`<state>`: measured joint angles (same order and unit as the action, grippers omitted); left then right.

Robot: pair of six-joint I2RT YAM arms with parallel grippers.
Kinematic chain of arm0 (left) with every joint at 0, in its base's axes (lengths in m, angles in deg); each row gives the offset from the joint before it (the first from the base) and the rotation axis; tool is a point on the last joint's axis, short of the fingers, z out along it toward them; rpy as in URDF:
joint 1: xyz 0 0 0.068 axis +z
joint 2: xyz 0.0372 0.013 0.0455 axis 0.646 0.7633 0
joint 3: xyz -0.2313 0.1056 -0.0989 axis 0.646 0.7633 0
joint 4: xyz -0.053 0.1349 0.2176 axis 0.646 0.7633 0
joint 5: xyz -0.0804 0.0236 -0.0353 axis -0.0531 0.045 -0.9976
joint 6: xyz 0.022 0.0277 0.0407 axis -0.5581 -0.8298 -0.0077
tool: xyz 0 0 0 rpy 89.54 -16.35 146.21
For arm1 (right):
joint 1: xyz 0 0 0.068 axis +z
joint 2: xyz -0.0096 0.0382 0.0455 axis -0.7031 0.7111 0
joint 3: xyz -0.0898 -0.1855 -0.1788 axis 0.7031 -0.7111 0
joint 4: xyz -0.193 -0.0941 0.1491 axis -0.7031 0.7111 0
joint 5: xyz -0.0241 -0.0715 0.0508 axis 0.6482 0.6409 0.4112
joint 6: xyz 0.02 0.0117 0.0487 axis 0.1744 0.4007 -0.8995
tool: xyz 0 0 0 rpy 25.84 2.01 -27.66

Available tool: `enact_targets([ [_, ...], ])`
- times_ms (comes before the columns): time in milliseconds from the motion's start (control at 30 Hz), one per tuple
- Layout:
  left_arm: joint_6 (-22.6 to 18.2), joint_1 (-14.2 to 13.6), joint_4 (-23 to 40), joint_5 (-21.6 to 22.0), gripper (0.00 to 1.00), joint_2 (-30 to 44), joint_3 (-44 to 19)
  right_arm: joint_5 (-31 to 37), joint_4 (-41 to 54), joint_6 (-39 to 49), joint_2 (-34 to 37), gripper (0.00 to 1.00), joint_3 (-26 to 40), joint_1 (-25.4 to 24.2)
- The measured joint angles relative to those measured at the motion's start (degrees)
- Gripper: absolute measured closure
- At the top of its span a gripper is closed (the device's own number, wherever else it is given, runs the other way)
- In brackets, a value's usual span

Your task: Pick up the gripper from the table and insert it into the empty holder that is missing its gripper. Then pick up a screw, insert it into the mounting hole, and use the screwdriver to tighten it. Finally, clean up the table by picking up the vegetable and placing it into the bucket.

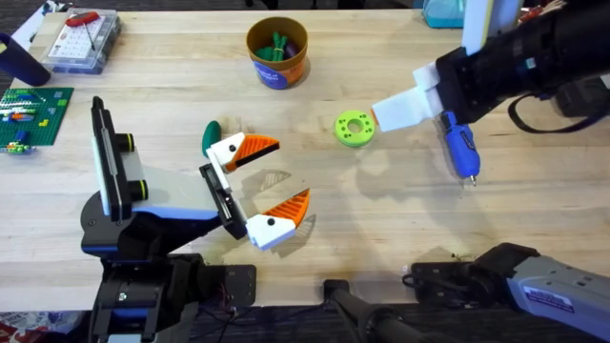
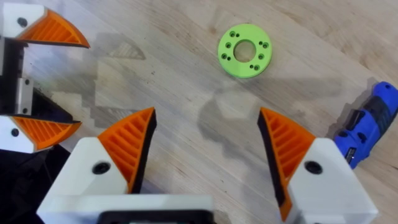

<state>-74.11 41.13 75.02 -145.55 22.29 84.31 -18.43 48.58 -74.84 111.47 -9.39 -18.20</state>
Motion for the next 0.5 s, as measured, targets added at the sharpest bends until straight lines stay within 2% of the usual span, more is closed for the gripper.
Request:
enact_targets([
  [300, 0.0, 0.0, 0.14, -0.02, 0.009, 0.02, 0.0, -3.26, -0.37, 0.3, 1.13, 0.033, -0.85, 0.57],
  [500, 0.0, 0.0, 0.14, -0.02, 0.009, 0.0, 0.0, -4.75, -0.56, 0.54, 1.29, 0.033, -0.87, 4.7],
])
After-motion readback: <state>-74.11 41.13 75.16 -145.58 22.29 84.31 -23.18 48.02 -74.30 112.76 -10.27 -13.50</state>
